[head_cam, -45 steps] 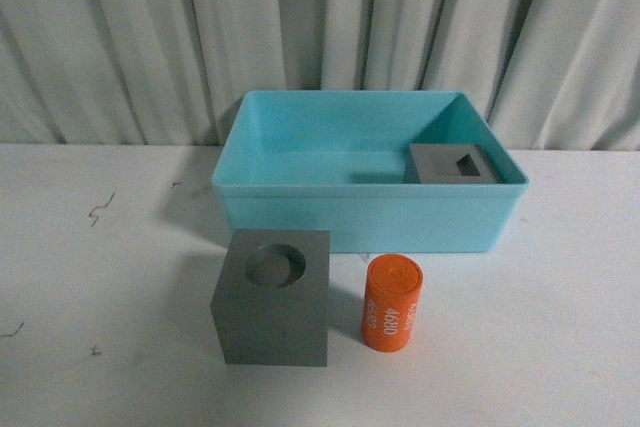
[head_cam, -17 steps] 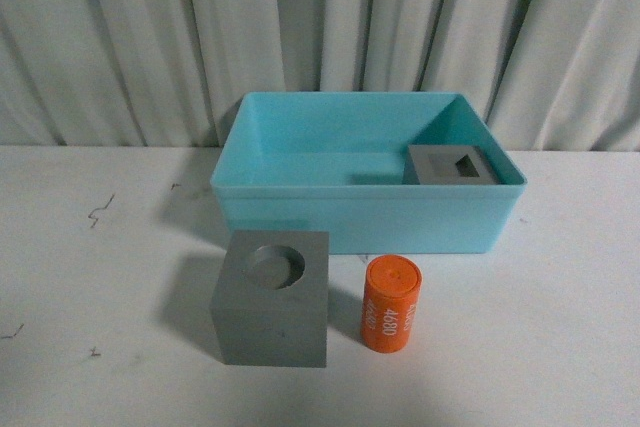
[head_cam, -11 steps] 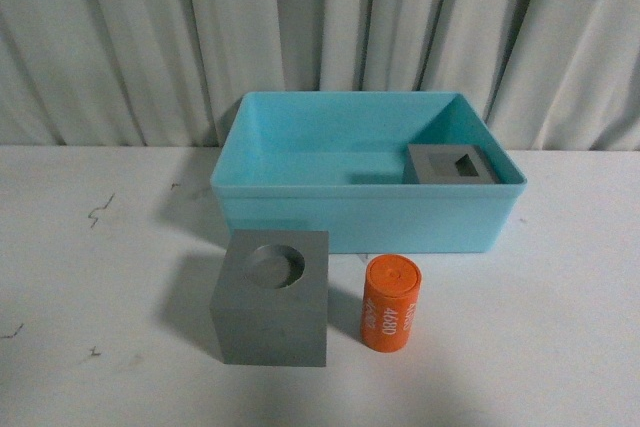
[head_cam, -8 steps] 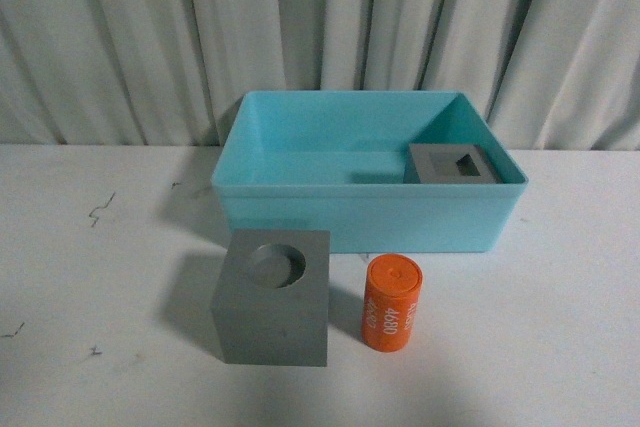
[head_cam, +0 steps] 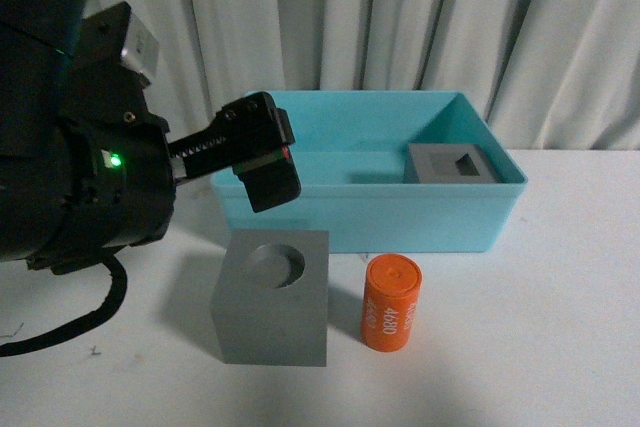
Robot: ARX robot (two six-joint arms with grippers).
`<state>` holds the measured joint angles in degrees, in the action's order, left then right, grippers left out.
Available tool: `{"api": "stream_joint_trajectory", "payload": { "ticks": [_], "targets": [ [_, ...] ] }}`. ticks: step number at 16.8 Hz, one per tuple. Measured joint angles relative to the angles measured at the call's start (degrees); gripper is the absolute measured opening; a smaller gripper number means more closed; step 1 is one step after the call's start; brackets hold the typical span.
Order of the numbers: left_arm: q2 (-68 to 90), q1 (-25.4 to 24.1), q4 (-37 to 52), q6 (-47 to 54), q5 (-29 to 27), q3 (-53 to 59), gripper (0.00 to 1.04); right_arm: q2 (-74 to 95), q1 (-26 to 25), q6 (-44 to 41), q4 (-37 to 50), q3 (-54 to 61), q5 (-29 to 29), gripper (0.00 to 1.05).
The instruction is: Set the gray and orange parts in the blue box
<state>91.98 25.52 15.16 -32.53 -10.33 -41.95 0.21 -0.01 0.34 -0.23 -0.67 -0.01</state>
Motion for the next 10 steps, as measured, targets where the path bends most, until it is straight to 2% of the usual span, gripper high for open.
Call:
{"api": "stream_joint_trajectory", "payload": {
  "ticks": [10],
  "targets": [
    [7.3,-0.3,3.2,4.3,1.2,-1.4,0.98,0.0,0.0,0.0,0.0,0.0,0.0,0.98]
  ]
}}
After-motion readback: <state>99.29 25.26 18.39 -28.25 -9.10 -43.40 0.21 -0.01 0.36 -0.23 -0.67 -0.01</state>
